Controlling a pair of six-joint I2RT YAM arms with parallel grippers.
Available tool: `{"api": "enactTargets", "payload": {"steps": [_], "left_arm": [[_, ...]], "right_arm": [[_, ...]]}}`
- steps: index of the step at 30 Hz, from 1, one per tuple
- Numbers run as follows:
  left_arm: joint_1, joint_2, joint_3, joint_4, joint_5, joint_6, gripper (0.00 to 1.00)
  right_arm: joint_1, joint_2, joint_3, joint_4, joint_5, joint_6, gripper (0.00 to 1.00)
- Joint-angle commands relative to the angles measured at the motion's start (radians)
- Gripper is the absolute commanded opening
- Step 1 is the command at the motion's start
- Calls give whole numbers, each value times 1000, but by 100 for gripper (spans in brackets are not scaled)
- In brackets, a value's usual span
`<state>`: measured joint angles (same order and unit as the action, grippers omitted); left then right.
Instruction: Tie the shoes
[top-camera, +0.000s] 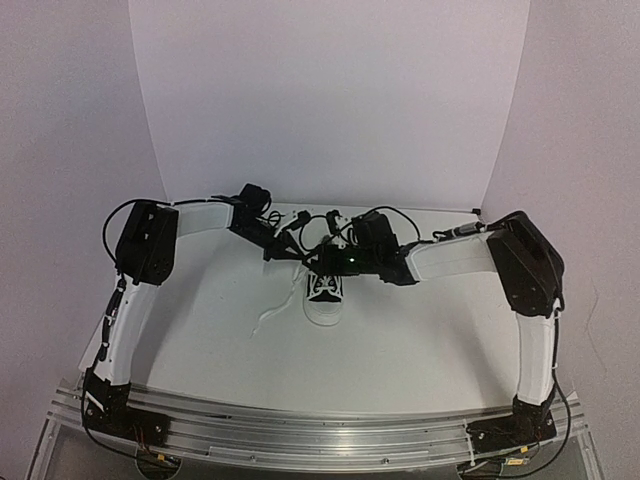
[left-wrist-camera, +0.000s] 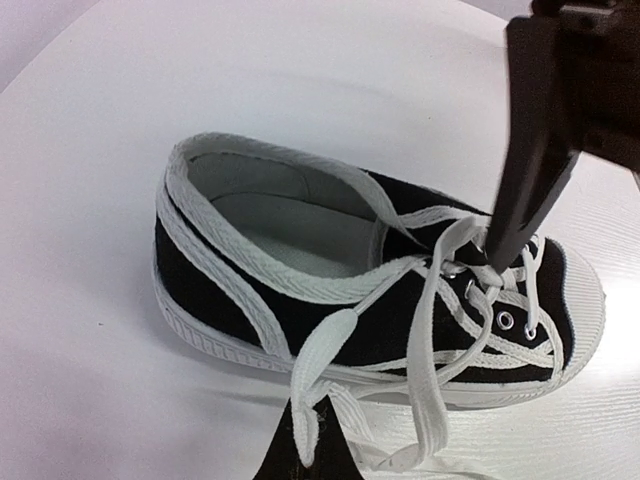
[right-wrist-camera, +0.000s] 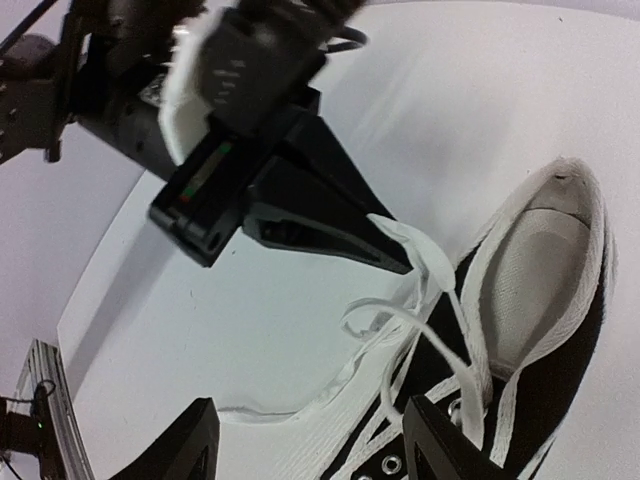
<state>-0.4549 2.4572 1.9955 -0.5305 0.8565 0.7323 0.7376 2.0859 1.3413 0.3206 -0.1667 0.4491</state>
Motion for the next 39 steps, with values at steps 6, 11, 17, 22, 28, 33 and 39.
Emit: {"api": "enactTargets", "payload": {"steps": [6,11,17,22,28,33,39], "left_arm": [[0,-84,-48,53,-89,-83,0],[1,-92,-63,60,-119,-107,0],[-1,-98,-90,70,-121,-113,0],[-1,-96,-84,71,-116,-117,0],[-1,-99,-83,68,-121,-112,0],[-1,-97,-79,65,-126,-114,0],[-1,-110,-66,44,-188,-124,0]], "right_arm": [[142,2,79,-170,-199,-556,66],[188,184,288,-265,-318,-674,76],[201,309,417,-360,-300,-791,86],[202,366,491,-437,-217,-805,84],[202,361,485,-530,-149,-822,62],[208,341,433,-546,-99,-820,6],[206,274,468,-524,-70,-673,0]]}}
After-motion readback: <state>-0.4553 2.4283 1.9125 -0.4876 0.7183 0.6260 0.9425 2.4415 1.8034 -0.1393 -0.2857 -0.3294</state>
